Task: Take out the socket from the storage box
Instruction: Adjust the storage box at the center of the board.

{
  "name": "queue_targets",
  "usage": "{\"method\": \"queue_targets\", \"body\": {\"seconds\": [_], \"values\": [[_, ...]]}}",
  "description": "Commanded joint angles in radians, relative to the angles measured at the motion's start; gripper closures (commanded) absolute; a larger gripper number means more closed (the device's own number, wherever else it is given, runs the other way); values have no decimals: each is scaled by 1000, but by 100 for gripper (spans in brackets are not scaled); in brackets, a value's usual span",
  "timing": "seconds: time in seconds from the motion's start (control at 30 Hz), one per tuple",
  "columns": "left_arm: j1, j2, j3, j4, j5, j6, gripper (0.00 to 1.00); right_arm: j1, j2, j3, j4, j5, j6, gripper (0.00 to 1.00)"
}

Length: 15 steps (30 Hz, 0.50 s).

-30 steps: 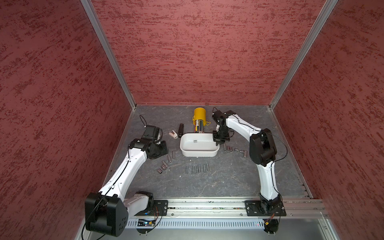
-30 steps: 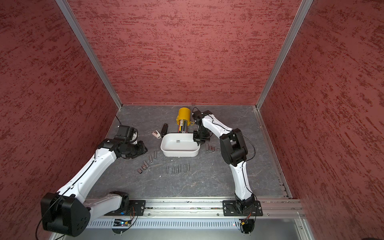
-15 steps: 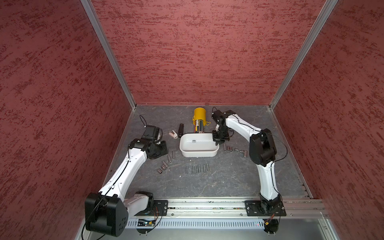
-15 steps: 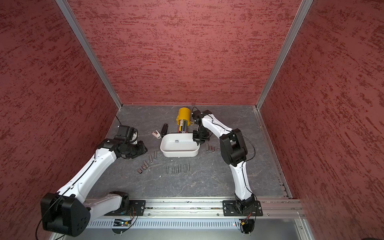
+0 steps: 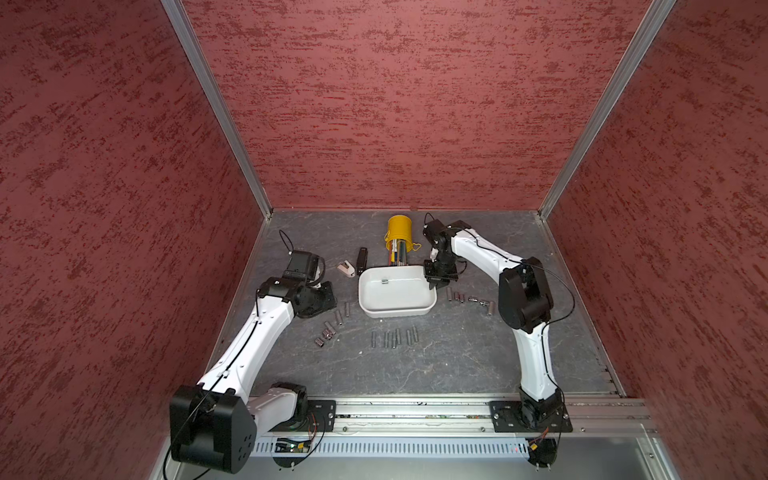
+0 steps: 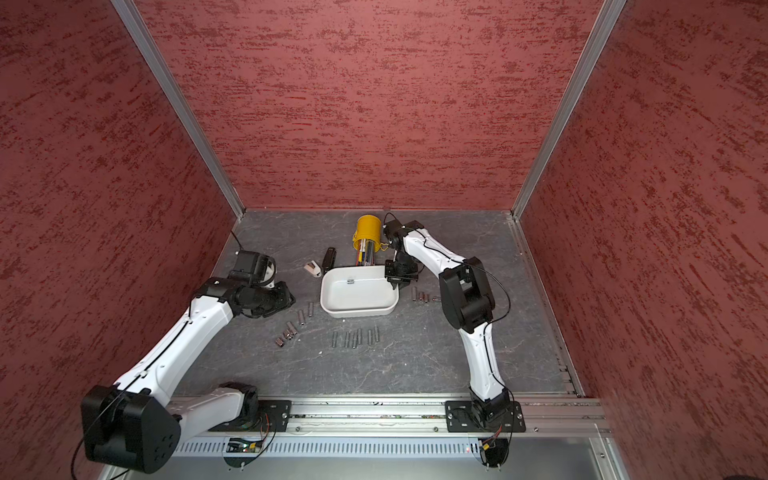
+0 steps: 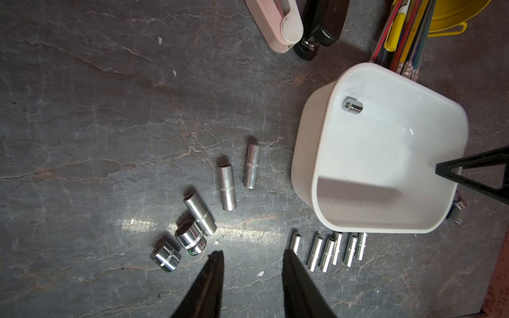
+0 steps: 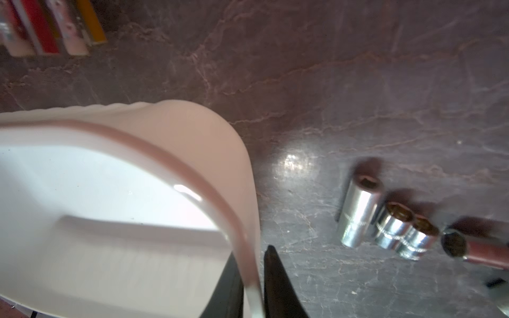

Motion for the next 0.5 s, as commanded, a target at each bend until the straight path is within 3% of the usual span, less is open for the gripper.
{"method": "queue_targets", "body": {"seconds": [0.0,0.3,0.47], "values": [[7,-7,3,17,10,9,62,-6,1,-7,23,13,-9,78],[7,-9,2,16,3,5,61,3,-94,1,13,84,-8,60],[7,-6,4,16,1,4,61,45,-149,21,0,123,1,56]]}}
